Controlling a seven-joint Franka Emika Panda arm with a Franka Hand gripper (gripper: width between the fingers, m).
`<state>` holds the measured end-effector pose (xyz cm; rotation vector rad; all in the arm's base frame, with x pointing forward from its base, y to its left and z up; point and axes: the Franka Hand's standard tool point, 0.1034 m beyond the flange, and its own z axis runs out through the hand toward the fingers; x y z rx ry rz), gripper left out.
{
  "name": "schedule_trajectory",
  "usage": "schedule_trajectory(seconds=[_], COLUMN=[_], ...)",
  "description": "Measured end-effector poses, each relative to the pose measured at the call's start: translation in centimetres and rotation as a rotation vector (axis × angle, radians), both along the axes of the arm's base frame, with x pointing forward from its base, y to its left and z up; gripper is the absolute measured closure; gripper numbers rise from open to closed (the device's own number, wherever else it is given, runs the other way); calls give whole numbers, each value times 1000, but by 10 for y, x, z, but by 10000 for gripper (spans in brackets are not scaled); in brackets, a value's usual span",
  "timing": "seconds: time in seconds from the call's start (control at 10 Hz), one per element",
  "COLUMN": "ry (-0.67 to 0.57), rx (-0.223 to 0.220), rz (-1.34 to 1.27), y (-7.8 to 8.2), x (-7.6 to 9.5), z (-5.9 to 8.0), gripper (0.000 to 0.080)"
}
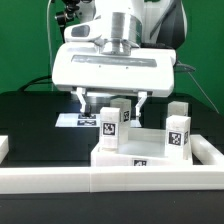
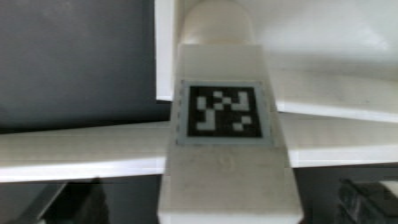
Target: Assemble square table
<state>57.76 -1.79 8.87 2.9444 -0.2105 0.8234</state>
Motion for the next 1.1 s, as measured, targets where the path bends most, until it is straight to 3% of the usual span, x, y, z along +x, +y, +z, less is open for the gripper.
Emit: schedule_trajectory(seconds=[0.3, 0.4, 0.6, 0.8, 1.1], ry=[17, 108, 244, 366, 464], rx=[10, 38, 83, 128, 164], rz=[-6, -8, -14, -11, -11], y=[-3, -2, -7, -1, -1], x=[0, -5, -4, -6, 1], z=[3, -4, -7, -9, -5], gripper=[150, 150, 150, 150, 150])
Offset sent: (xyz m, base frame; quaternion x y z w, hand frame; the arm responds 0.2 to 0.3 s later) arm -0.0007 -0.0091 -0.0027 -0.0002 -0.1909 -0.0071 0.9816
